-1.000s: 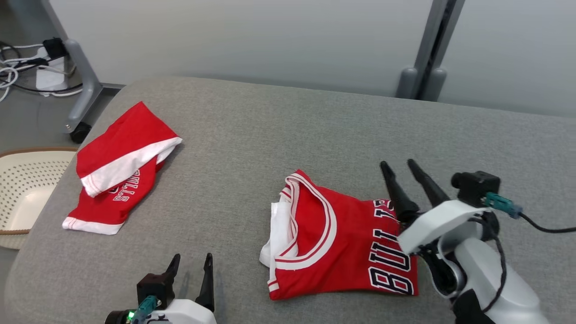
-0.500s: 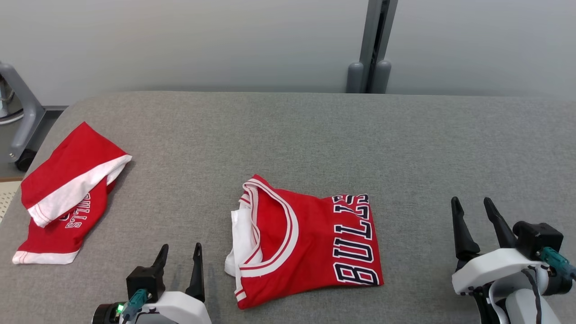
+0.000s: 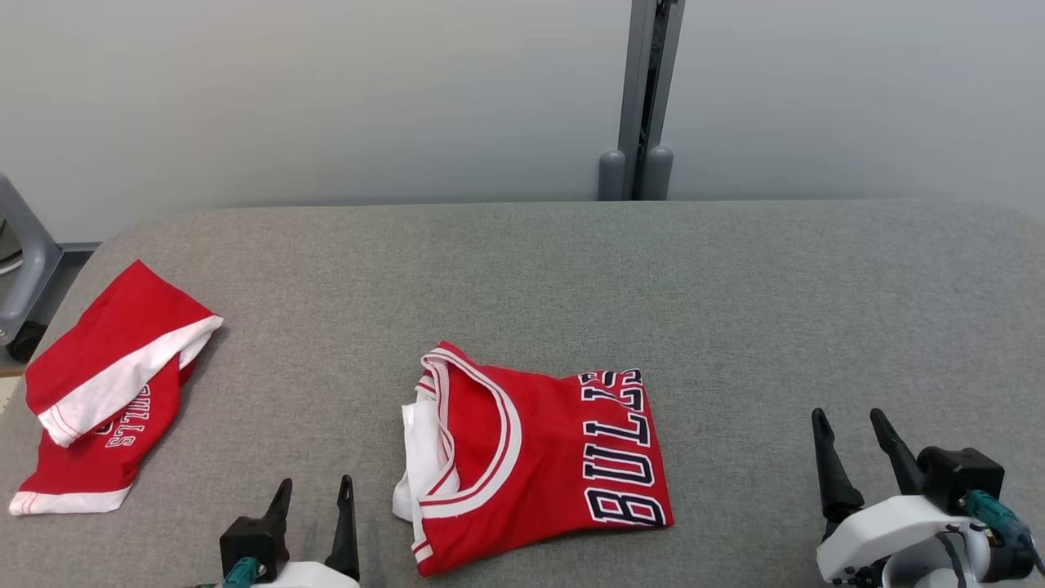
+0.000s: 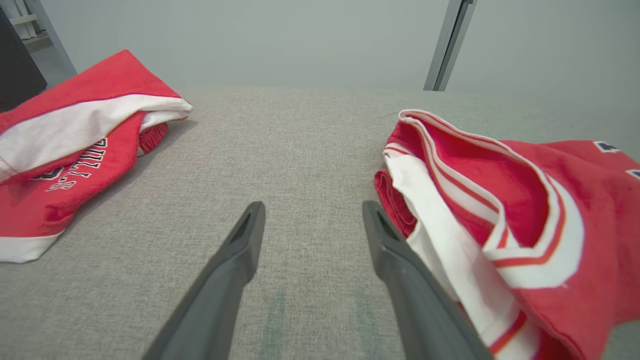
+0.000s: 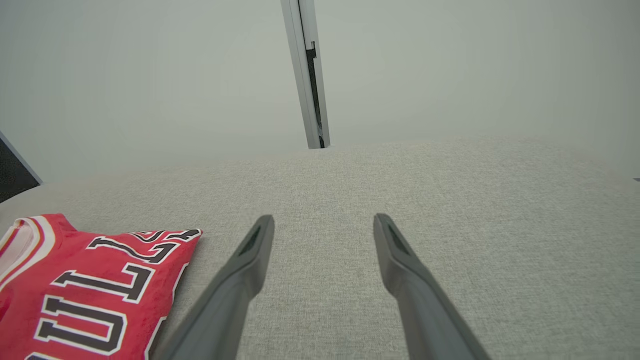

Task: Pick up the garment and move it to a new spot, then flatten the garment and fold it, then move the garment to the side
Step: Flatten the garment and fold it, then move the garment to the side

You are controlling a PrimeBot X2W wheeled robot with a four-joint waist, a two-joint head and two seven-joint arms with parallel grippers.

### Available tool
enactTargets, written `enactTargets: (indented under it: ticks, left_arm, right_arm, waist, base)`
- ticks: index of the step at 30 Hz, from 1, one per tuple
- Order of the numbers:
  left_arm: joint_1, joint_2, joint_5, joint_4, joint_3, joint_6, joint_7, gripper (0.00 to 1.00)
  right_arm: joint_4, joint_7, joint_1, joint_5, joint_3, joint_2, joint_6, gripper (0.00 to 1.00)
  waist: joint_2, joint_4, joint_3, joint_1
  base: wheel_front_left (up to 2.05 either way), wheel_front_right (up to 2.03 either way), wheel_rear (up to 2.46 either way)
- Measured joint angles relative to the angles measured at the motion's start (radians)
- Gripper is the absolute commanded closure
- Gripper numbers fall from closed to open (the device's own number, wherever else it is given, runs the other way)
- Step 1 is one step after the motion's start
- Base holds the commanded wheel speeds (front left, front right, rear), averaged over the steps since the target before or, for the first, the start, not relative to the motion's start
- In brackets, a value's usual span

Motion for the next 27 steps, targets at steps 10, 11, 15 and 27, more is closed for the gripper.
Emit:
enactTargets:
  ticks: [10, 11, 15, 27]
  left_arm:
    - [0.021, 0.0, 0.017, -0.018, 0.034, -0.006, 0.0, 0.0]
    - [0.021, 0.0, 0.019, -0.019, 0.035, -0.007, 0.0, 0.0]
    - [0.015, 0.0, 0.032, -0.016, 0.034, -0.017, 0.0, 0.0]
    - [0.014, 0.0, 0.029, -0.013, 0.031, -0.019, 0.0, 0.0]
  right_arm:
    - [0.001, 0.0, 0.025, 0.004, 0.026, 0.0, 0.0, 0.0]
    - [0.002, 0.0, 0.025, 0.01, 0.03, 0.0, 0.0, 0.0]
    - [0.006, 0.0, 0.023, 0.017, 0.051, 0.001, 0.0, 0.0]
    - [0.034, 0.0, 0.007, 0.119, 0.167, 0.0, 0.0, 0.0]
  waist:
    - [0.0, -0.018, -0.019, 0.0]
    - [0.0, -0.018, -0.016, 0.0]
    - [0.0, -0.013, -0.001, 0.0]
    - [0.0, 0.017, 0.011, 0.0]
  base:
    - [0.0, 0.0, 0.0]
    - [0.0, 0.0, 0.0]
    - [0.0, 0.0, 0.0]
    - [0.0, 0.0, 0.0]
